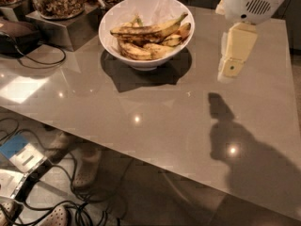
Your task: Pick banana from white bowl
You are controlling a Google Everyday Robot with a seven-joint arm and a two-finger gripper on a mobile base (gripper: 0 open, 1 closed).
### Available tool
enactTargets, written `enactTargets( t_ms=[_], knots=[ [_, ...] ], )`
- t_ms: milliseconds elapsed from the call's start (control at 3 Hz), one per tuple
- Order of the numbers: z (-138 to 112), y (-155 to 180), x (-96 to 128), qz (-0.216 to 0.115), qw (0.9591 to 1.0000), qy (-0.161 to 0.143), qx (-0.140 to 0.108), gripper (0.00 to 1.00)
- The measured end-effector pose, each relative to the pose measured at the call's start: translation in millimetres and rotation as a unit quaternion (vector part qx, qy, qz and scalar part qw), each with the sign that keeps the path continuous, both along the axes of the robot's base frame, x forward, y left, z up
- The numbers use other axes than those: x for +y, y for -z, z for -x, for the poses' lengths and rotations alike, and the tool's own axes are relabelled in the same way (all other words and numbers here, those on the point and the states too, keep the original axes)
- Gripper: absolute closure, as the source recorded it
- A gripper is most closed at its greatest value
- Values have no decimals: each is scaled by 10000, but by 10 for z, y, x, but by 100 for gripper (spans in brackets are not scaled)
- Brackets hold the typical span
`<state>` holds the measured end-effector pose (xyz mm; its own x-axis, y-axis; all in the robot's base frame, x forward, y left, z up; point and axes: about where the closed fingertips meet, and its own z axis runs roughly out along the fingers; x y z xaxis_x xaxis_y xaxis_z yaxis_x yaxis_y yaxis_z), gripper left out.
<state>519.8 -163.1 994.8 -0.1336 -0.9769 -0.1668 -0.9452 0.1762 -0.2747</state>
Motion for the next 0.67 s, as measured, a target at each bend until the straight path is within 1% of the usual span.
enactTargets(
  t_ms=[333, 667],
  knots=[
    [-262, -144, 144, -186, 9998, -45, -51, 0],
    [-585, -349, 375, -191, 9993, -239, -210, 0]
  ],
)
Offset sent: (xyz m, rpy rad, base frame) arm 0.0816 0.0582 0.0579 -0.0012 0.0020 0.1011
